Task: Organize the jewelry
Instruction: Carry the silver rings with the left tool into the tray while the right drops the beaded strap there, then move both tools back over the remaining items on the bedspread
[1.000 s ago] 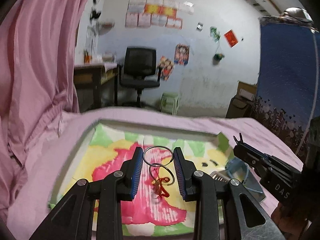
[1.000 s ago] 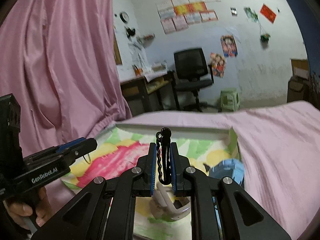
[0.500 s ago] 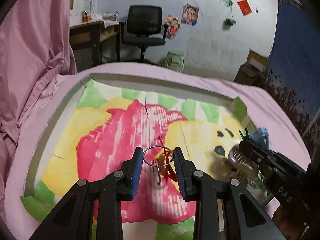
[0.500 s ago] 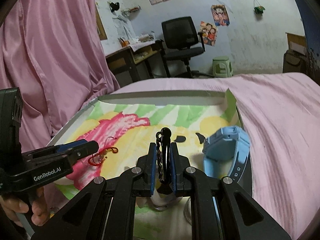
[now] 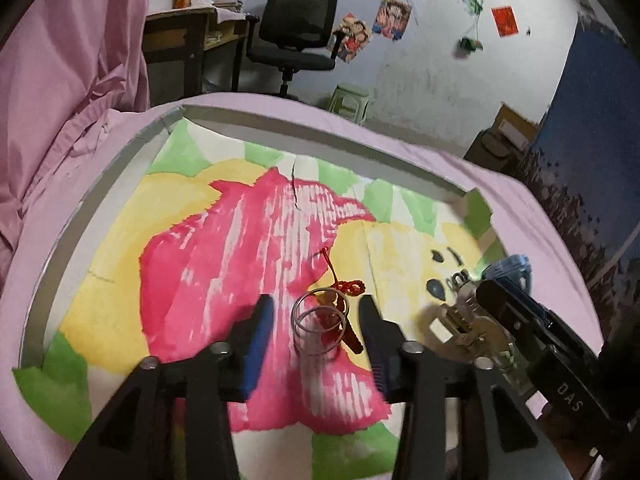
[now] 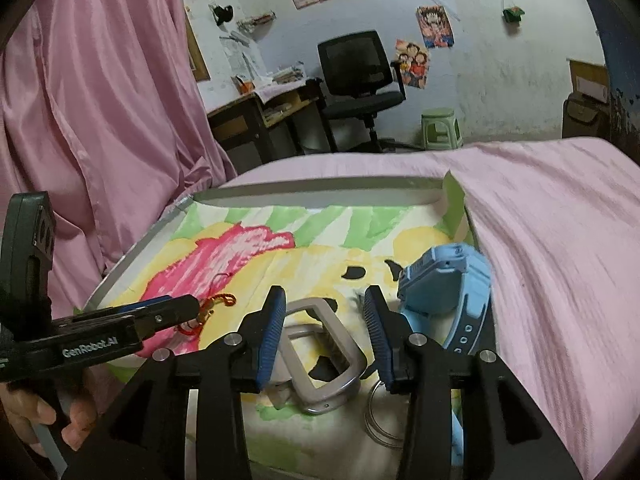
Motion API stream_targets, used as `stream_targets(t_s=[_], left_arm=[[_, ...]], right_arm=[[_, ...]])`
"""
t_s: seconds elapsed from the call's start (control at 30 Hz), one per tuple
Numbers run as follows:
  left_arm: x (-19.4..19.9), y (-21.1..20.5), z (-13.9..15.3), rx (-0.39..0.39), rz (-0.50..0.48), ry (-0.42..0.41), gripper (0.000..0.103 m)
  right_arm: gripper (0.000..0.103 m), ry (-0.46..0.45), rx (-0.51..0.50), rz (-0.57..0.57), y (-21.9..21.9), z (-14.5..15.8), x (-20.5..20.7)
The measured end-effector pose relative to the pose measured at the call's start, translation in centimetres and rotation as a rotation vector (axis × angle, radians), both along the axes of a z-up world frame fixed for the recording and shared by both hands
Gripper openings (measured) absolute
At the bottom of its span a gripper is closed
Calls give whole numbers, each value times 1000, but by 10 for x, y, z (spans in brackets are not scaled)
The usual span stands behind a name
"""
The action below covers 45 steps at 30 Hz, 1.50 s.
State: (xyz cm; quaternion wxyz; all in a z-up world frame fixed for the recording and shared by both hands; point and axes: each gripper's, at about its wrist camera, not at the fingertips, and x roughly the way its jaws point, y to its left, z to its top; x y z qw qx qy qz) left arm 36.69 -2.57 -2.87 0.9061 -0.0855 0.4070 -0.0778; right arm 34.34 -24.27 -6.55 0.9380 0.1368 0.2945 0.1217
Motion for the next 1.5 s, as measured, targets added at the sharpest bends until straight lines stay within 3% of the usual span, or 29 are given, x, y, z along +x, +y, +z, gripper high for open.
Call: stream_targets(t_s=[0.13, 0.2, 0.43, 0.57, 0.7, 1.07, 1.5], left_arm=[[-19, 6, 15, -25, 22, -90, 57], [-31, 8, 24, -18, 34, -145, 63], [-73, 17, 50, 1, 75, -313, 84], [-102, 22, 62, 17, 95, -406, 100], [-128, 27, 67, 21, 106, -462, 102], [-187, 31, 63, 50, 106, -530, 102], [-228, 36, 47, 101, 64, -489, 102]], right_arm=[[39, -70, -29, -14, 2, 13, -15], [49, -118, -38, -24, 2, 22, -25], [70, -270, -34, -45, -2, 51, -65], [89, -330, -16, -50, -5, 62, -87], [101, -382, -16, -58, -5, 71, -112], [102, -434, -64, -51, 0, 79, -166], [102, -338, -122, -3, 4, 59, -193]])
